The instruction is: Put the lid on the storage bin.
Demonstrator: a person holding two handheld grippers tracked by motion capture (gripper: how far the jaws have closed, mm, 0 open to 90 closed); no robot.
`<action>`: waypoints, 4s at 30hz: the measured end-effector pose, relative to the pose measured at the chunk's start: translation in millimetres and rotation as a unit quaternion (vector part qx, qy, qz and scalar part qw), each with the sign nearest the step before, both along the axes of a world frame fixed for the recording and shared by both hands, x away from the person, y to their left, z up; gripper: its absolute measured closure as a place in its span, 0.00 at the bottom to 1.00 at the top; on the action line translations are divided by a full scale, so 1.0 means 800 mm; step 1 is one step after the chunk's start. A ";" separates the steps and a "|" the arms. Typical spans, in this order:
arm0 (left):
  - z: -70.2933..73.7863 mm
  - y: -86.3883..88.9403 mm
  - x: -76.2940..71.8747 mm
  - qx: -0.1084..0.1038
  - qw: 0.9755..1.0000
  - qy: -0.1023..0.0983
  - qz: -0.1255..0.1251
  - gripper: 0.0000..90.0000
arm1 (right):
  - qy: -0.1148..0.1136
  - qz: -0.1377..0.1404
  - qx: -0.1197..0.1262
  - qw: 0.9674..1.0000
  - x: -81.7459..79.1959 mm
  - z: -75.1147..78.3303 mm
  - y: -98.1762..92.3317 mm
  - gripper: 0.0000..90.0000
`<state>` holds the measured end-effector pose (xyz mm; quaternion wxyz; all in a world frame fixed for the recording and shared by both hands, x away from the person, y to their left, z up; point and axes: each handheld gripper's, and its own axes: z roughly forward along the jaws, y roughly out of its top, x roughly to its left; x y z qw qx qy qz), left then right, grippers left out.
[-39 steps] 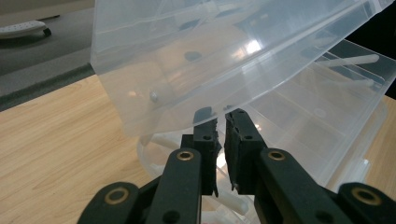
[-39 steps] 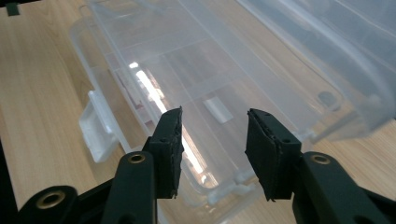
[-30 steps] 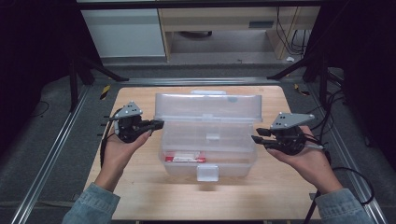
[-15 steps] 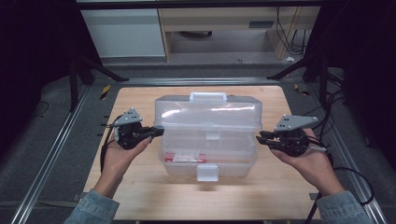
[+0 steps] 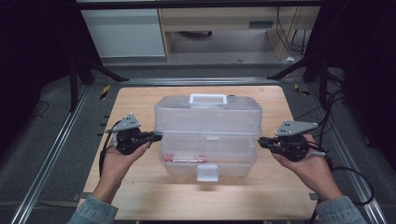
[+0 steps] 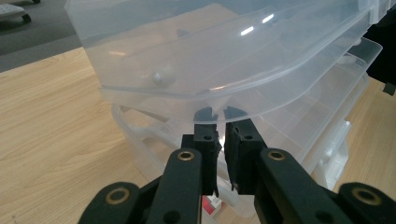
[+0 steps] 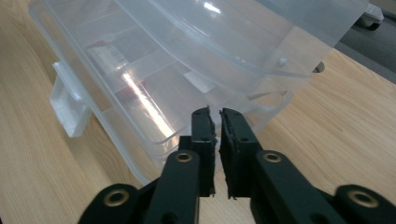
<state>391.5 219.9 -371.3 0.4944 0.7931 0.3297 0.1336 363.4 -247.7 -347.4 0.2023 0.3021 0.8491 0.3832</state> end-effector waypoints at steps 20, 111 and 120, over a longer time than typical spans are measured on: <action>-0.013 0.009 -0.010 0.002 1.000 0.001 0.004 0.95 | 0.002 -0.007 -0.003 1.000 -0.008 -0.005 -0.010 0.94; -0.139 0.064 0.088 0.164 0.973 0.075 0.144 0.07 | 0.068 -0.203 -0.029 0.976 0.109 -0.149 -0.074 0.44; -0.152 0.069 0.114 0.150 0.971 0.073 0.170 0.07 | 0.077 -0.248 0.004 0.966 0.157 -0.162 -0.093 0.33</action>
